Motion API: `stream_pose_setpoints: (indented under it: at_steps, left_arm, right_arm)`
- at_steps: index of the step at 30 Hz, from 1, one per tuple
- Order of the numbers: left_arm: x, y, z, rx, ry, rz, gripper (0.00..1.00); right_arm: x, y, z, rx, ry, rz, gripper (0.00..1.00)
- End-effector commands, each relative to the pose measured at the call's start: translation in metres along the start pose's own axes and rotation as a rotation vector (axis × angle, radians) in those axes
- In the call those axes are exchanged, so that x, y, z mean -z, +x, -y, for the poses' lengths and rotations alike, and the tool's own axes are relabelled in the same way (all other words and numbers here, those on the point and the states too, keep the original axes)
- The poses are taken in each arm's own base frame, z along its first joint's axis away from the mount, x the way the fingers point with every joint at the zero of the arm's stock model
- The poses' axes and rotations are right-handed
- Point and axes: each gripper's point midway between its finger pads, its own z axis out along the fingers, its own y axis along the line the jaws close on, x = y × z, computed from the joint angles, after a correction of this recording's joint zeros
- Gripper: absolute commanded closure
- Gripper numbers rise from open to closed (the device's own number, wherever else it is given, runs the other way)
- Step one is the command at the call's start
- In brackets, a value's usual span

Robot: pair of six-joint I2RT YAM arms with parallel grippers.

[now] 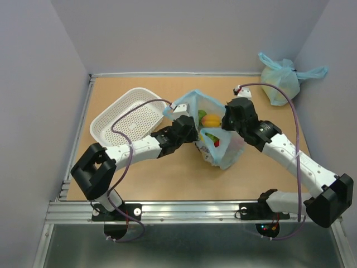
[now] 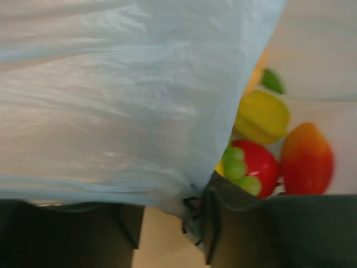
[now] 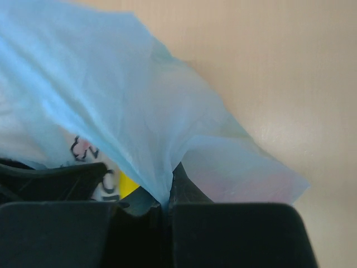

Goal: Untie the knot of the plastic bag and take out the fruit

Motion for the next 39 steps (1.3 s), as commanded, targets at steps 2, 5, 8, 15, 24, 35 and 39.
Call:
stream_pose_setpoints:
  at_steps: [2,5,8,15,24,35,39]
  left_arm:
    - [-0.005,0.023,-0.068,0.013,-0.172,-0.003,0.76]
    - [0.003,0.035,-0.101,0.035,-0.223,-0.022,0.83]
    - [0.014,0.037,-0.132,0.071,-0.26,-0.025,0.85]
    - [0.041,0.016,-0.18,0.128,-0.306,0.045,0.91]
    - [0.057,-0.037,-0.07,0.012,0.075,0.077,0.33]
    - [0.103,-0.06,-0.038,-0.089,0.158,0.107,0.18]
    - [0.119,-0.061,-0.045,-0.141,0.139,0.109,0.18]
  right_arm:
    - [0.008,-0.021,0.037,0.026,0.145,0.142,0.99]
    - [-0.002,-0.015,0.079,-0.018,0.254,0.124,1.0]
    - [-0.012,-0.008,0.119,-0.131,0.327,0.092,0.99]
    - [-0.033,-0.012,0.147,-0.233,0.365,0.044,0.99]
    - [-0.002,-0.055,0.075,-0.027,-0.022,0.059,0.26]
    - [0.068,-0.086,0.011,0.148,-0.277,0.085,0.2]
    - [0.064,-0.068,-0.02,0.218,-0.349,0.013,0.21]
